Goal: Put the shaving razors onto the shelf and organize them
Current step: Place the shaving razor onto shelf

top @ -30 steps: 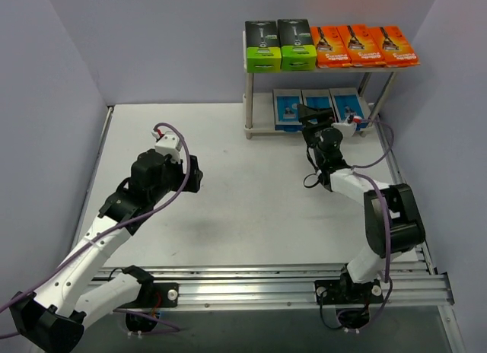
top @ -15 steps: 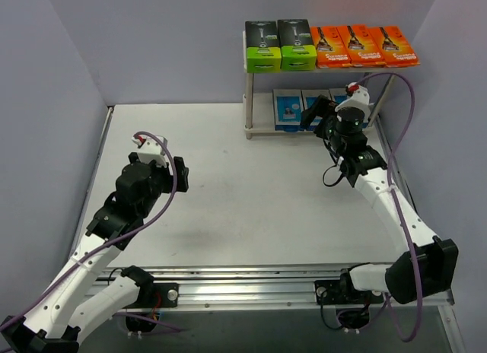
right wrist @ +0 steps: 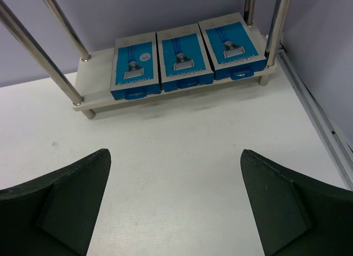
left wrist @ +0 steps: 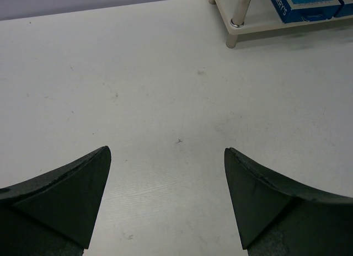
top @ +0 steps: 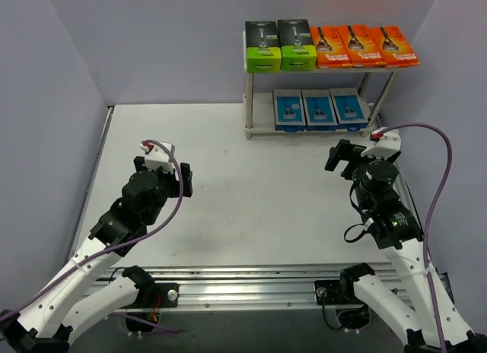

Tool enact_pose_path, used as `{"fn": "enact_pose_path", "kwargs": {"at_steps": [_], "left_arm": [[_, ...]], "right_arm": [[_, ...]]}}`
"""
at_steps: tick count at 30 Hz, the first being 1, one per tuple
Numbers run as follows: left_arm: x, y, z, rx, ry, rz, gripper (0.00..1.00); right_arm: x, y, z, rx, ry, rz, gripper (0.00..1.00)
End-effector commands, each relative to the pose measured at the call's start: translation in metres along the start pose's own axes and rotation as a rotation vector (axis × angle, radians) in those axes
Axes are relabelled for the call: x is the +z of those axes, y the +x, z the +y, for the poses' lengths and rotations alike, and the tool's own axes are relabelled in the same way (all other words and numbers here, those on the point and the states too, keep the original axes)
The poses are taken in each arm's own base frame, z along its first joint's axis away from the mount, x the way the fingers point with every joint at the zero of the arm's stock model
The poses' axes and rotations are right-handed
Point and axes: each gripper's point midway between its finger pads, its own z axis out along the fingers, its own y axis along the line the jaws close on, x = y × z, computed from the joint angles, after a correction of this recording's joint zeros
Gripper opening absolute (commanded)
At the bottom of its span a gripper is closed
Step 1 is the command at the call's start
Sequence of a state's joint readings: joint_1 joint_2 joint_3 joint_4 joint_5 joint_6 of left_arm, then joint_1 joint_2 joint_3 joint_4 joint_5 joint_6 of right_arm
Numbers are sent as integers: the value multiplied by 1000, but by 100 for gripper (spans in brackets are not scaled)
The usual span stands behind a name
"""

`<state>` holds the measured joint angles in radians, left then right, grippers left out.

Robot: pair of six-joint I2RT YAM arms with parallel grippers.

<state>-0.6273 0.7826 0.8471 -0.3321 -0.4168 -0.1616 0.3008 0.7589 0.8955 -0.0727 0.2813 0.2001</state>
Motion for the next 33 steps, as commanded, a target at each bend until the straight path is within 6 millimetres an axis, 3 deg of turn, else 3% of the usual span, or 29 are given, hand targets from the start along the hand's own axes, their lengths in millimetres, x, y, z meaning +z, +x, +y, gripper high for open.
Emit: {"fn": "enact_pose_path", "kwargs": {"at_steps": [1,12,15,17,24,29,33], "left_arm": [[-2,-16,4,8,-40,-74,93],[-4,-14,-4,-20,-11,3,96],[-1,-4,6,-21,-55,26,96],[4,14,12,-27,-65,67,97],[0,3,59,-66,-203,58,97],[2,2,58,-90,-172,54,96],[4,5,53,-92,-150,72,96]], "right_arm": [[-1,20,-9,-38,23,27,100],[-6,38,1,-24,-37,38,100],[-3,54,3,-36,-38,107,100],[1,57,4,-23,-23,124,100],[10,64,7,-5,19,159,100],[5,58,-5,3,86,130,100],[12,72,2,-21,83,191,100]]}}
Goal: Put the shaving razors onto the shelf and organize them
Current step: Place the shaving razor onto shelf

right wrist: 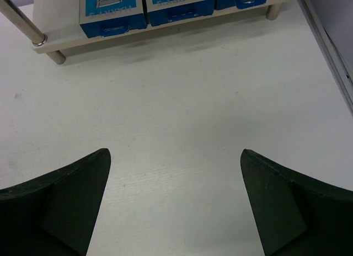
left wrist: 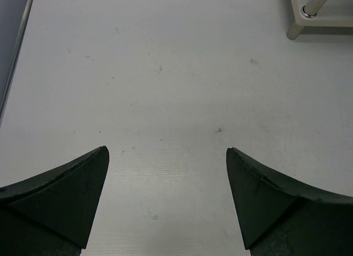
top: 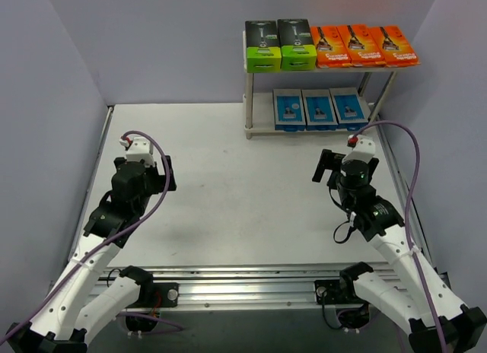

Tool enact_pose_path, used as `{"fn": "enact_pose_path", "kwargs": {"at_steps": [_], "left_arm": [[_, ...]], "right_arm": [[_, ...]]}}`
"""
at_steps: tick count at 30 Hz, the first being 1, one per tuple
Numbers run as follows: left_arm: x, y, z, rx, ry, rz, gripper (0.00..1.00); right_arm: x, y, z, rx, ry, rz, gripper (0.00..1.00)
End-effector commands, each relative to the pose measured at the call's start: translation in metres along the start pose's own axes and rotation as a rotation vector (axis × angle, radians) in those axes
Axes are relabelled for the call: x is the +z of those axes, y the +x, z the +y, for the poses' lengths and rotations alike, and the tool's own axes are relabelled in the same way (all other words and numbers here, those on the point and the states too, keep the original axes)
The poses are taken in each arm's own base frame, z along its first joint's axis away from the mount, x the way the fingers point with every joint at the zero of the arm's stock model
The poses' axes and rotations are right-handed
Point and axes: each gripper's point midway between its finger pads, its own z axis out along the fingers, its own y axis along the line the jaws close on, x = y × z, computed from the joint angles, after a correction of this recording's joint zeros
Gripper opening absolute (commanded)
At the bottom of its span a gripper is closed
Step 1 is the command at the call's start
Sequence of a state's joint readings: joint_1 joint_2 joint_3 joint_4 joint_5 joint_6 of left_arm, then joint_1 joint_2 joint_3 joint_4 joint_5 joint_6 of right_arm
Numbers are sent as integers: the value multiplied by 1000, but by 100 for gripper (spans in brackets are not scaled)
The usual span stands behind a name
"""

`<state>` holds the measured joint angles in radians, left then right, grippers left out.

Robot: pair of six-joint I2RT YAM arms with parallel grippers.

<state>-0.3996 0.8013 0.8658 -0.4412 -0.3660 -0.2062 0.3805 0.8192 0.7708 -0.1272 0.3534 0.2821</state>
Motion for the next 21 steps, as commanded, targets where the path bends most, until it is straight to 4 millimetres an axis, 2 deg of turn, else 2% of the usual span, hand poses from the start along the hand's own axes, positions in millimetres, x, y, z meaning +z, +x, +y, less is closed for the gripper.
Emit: {"fn": "enact_pose_path", "kwargs": {"at_steps": [1,5,12,17,21], "left_arm": [[-2,-12,-6,-24,33,-21,96],[-2,-9,-4,-20,25,-4,96],[1,-7,-10,-18,46,9,96],[2,-4,-6,-18,31,15,96],[0,-4,-13,-15,71,28,96]], "right_arm": [[3,-12,1,18,42,-2,100],[10,-8,5,14,51,28,100],[6,-11,11,51,14,24,100],[0,-12,14,67,-13,-6,100],[5,-8,20,57,-13,27,100]]}}
